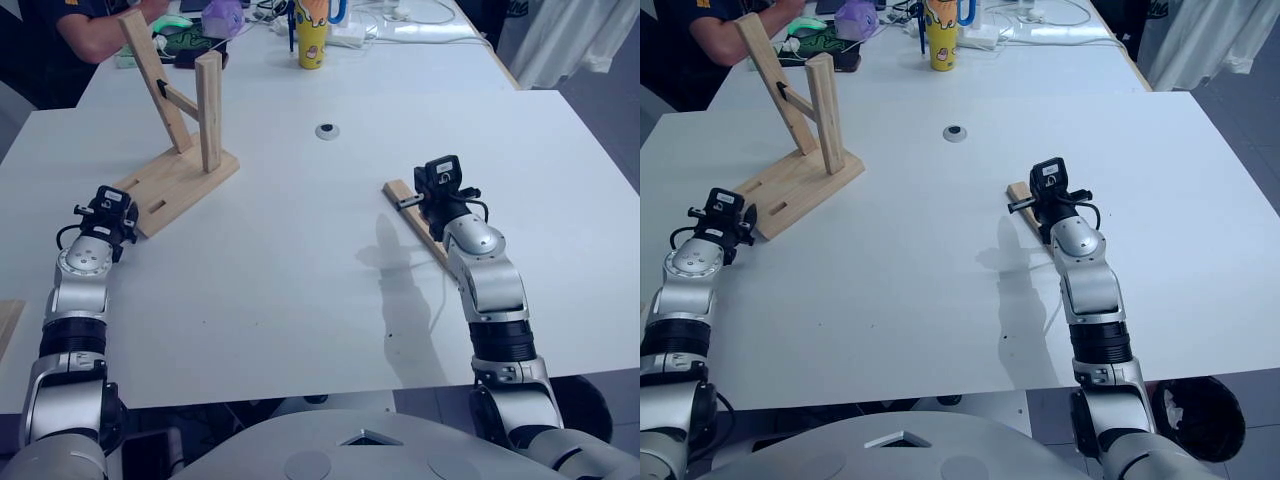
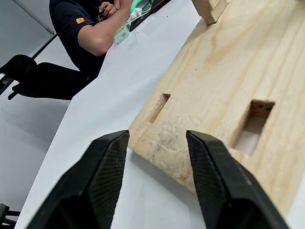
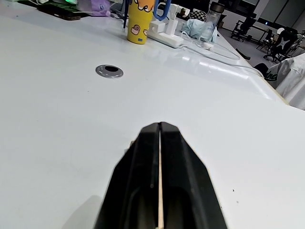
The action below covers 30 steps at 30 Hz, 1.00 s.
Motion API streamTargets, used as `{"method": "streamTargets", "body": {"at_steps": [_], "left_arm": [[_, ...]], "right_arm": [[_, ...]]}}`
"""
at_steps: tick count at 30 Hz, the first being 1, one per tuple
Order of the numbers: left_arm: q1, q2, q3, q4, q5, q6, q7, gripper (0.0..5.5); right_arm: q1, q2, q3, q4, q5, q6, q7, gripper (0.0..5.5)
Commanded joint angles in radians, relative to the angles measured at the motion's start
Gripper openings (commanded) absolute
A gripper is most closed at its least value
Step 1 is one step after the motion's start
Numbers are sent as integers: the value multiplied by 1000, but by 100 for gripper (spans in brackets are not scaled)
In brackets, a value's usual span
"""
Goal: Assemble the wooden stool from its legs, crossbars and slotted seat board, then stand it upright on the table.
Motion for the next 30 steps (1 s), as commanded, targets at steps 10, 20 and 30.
{"method": "streamTargets", "body": {"at_steps": [10, 20, 30], "left_arm": [[18, -46, -100, 50, -44, 11, -217, 223], [155, -144, -227, -368, -131, 194, -349, 223], [228, -245, -297, -524, -165, 299, -333, 223]], "right_arm": [[-51, -10, -33, 0, 21, 39, 21, 0], [-182, -65, -152, 209, 75, 44, 31, 0], [-227, -85, -169, 260, 90, 31, 34, 0]]}}
